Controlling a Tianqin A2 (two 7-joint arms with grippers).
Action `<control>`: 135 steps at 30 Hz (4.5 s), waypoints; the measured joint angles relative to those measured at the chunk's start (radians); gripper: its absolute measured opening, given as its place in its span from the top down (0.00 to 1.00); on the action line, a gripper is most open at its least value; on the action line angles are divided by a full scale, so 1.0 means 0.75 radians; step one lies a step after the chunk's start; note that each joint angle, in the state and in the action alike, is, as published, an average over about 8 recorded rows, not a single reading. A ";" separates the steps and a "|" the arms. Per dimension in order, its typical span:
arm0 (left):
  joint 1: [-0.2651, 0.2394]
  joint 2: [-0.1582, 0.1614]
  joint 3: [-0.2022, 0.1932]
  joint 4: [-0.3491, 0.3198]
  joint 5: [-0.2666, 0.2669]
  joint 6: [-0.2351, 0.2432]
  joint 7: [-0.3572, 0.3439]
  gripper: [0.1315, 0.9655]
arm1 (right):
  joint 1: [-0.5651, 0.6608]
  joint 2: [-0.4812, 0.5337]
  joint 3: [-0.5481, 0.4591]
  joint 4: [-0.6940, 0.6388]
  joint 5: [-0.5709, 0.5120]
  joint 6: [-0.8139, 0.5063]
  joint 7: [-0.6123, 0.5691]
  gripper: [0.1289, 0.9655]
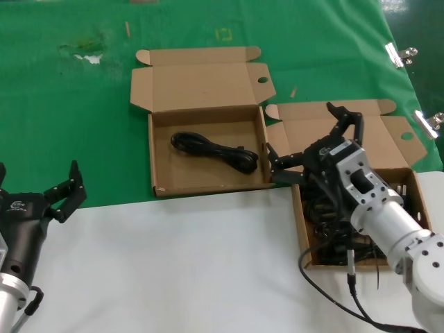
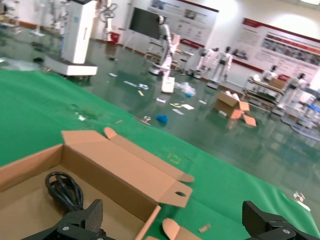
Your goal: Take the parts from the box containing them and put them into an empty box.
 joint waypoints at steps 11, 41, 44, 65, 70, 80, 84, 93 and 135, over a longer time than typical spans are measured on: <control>0.000 0.000 0.000 0.000 0.000 0.000 0.000 0.12 | -0.136 0.001 0.084 0.110 0.114 0.082 0.053 0.00; 0.000 0.000 0.000 0.000 0.000 0.000 0.000 0.00 | -0.346 0.001 0.213 0.279 0.290 0.207 0.134 0.00; 0.000 0.000 0.000 0.000 0.000 0.000 0.000 0.00 | -0.346 0.001 0.213 0.279 0.290 0.207 0.134 0.00; 0.000 0.000 0.000 0.000 0.000 0.000 0.000 0.00 | -0.346 0.001 0.213 0.279 0.290 0.207 0.134 0.00; 0.000 0.000 0.000 0.000 0.000 0.000 0.000 0.00 | -0.346 0.001 0.213 0.279 0.290 0.207 0.134 0.00; 0.000 0.000 0.000 0.000 0.000 0.000 0.000 0.00 | -0.346 0.001 0.213 0.279 0.290 0.207 0.134 0.00; 0.000 0.000 0.000 0.000 0.000 0.000 0.000 0.00 | -0.346 0.001 0.213 0.279 0.290 0.207 0.134 0.00; 0.000 0.000 0.000 0.000 0.000 0.000 0.000 0.00 | -0.346 0.001 0.213 0.279 0.290 0.207 0.134 0.00; 0.000 0.000 0.000 0.000 0.000 0.000 0.000 0.00 | -0.346 0.001 0.213 0.279 0.290 0.207 0.134 0.00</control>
